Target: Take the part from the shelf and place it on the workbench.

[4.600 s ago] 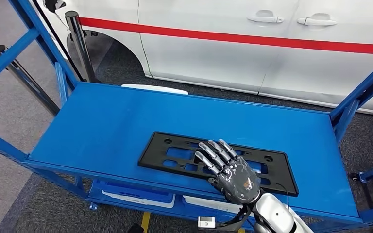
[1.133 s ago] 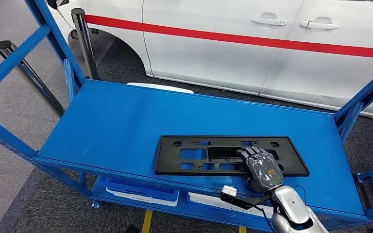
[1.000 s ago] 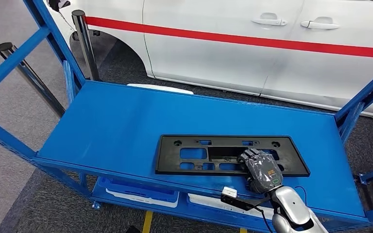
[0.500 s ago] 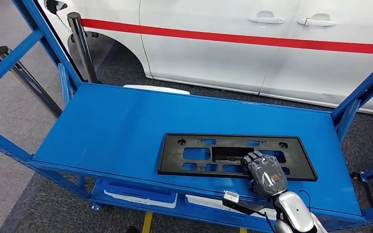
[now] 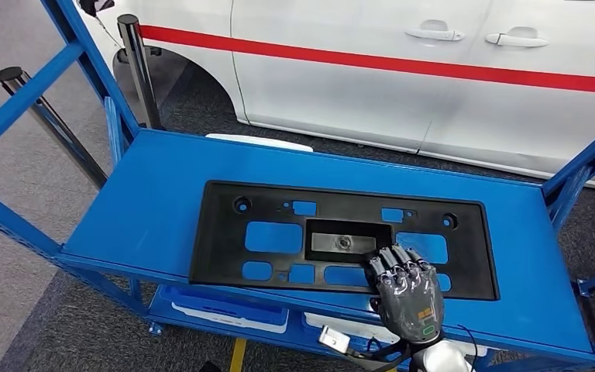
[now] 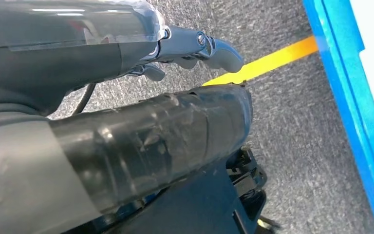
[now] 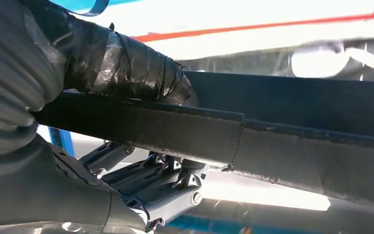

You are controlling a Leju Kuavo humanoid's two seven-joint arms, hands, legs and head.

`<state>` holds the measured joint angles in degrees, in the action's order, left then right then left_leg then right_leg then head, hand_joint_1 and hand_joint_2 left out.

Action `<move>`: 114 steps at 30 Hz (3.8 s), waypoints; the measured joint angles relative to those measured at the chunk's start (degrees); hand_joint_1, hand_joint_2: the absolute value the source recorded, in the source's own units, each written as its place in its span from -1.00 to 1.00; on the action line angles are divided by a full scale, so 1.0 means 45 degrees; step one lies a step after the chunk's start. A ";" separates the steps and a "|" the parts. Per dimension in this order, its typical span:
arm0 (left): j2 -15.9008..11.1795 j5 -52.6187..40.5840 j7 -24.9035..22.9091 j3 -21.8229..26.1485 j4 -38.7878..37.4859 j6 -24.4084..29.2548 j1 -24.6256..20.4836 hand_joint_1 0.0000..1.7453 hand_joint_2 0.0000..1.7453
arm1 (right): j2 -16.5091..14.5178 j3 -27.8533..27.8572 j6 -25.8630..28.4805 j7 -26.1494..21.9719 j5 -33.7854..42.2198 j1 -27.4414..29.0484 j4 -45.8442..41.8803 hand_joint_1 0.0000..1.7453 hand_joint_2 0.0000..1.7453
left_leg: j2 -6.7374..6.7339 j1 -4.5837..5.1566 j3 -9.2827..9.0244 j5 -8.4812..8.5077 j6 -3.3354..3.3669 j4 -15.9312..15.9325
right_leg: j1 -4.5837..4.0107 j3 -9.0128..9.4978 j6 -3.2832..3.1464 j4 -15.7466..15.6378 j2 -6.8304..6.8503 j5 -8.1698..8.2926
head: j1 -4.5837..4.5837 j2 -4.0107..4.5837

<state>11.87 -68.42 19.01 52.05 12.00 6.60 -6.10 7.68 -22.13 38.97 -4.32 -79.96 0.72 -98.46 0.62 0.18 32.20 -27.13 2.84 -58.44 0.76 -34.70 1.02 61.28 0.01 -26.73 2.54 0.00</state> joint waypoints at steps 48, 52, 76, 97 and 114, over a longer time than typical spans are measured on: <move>0.0060 0.0002 -0.0444 0.0527 0.0000 0.1382 0.0072 -1.00 1.00 | -0.1775 -0.2358 0.0107 0.0364 -0.0539 0.0664 -0.1019 1.00 1.00 | -0.0055 -0.0093 -0.0076 -0.0133 -0.0364 -0.0150 | -0.0178 0.0271 -0.0380 -0.0351 0.0011 -0.0053 | -0.0050 0.0000; 0.0124 -0.0016 -0.0476 0.0527 0.0000 0.1337 0.0066 -1.00 1.00 | -0.1771 -0.2356 0.0109 0.0270 -0.0345 0.0640 -0.0941 1.00 1.00 | -0.0144 -0.0181 0.0043 0.0240 -0.0127 0.0143 | -0.0154 0.0028 -0.0105 0.0151 -0.0020 -0.0573 | -0.0029 0.0000; 0.0143 -0.0034 -0.0644 0.0532 0.0000 0.1237 0.0080 -1.00 1.00 | -0.1849 -0.2347 0.0110 -0.0052 -0.0036 0.0594 -0.0690 1.00 1.00 | -0.0144 -0.0149 -0.0403 -0.0599 -0.0527 -0.1267 | -0.0165 -0.0322 -0.0533 -0.0395 0.0054 0.0443 | -0.0052 0.0000; 0.0159 -0.0036 -0.0662 0.0537 -0.0005 0.1235 0.0044 -1.00 1.00 | -0.1914 -0.2131 0.0112 -0.0166 0.0044 0.0594 -0.0642 1.00 1.00 | -0.0250 -0.0156 0.1087 0.0641 -0.0715 -0.0351 | -0.0001 0.1101 -0.0448 -0.0512 0.0014 -0.0664 | -0.0049 0.0000; 0.0151 -0.0061 -0.0684 0.0537 -0.0010 0.1166 0.0036 -1.00 1.00 | -0.2013 -0.2052 0.0112 -0.0272 0.0173 0.0616 -0.0546 1.00 1.00 | -0.0279 -0.0111 -0.1129 -0.0314 -0.0190 0.0663 | -0.0036 -0.0819 -0.0028 0.0063 0.0070 0.0329 | -0.0057 0.0000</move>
<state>12.55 -68.70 15.93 54.47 11.96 11.84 -5.94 -1.38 -31.36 39.47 -5.54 -79.18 3.49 -100.92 -0.64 -0.32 27.12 -28.54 1.98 -55.46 0.60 -38.39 0.90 61.57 0.33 -25.25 2.28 0.00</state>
